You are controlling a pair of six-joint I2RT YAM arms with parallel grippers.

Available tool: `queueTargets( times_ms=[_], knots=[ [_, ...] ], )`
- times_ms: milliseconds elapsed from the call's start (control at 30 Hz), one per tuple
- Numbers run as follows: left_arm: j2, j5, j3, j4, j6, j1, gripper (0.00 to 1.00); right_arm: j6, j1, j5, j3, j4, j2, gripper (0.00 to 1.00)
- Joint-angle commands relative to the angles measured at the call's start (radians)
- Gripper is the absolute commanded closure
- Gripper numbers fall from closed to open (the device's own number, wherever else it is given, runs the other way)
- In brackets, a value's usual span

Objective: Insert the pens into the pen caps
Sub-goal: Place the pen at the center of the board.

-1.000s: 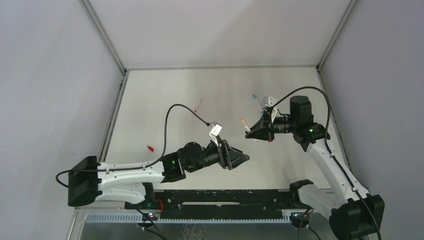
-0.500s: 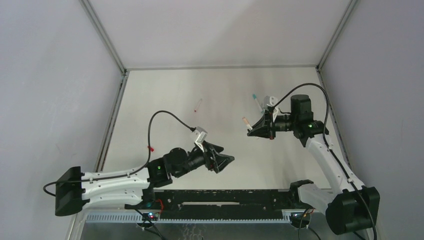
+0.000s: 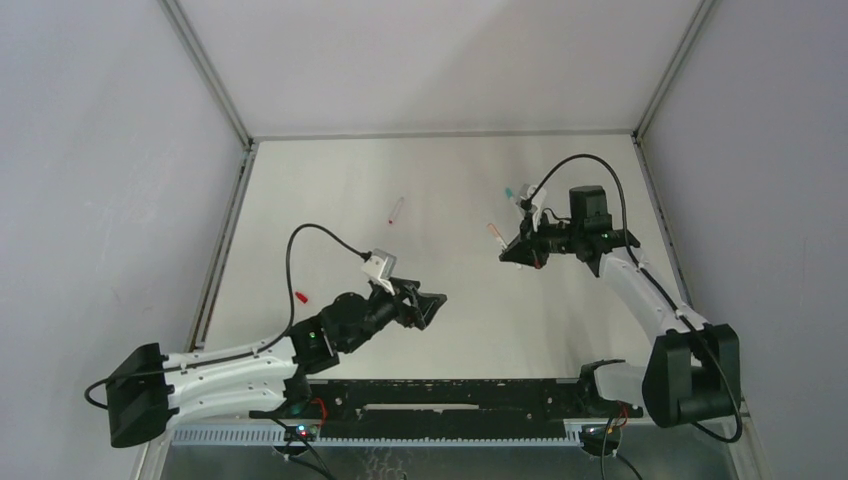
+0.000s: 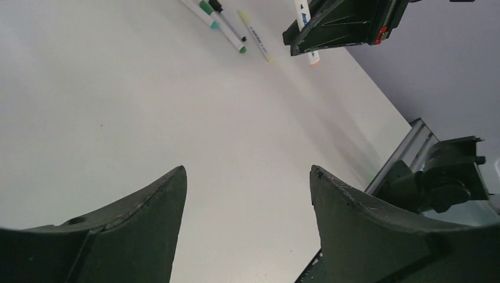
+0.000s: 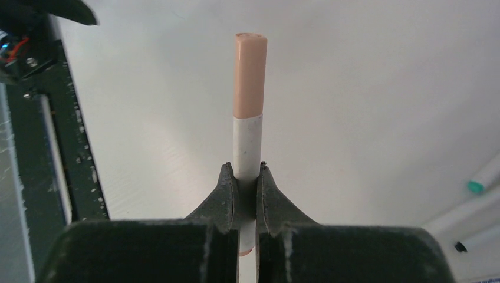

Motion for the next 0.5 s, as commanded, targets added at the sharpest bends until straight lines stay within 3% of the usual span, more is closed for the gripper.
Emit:
queueTargets(
  times_ms=[0,467],
  knots=[
    [-0.038,-0.032,-0.047,0.021,0.003,0.023,0.2,0.048,-0.008,0.142,0.02,0.049,0.06,0.97],
    [-0.056,-0.043,-0.087,0.029,-0.02,0.043,0.2,0.2,-0.008,0.486,0.127,0.015,0.297,0.96]
  ],
)
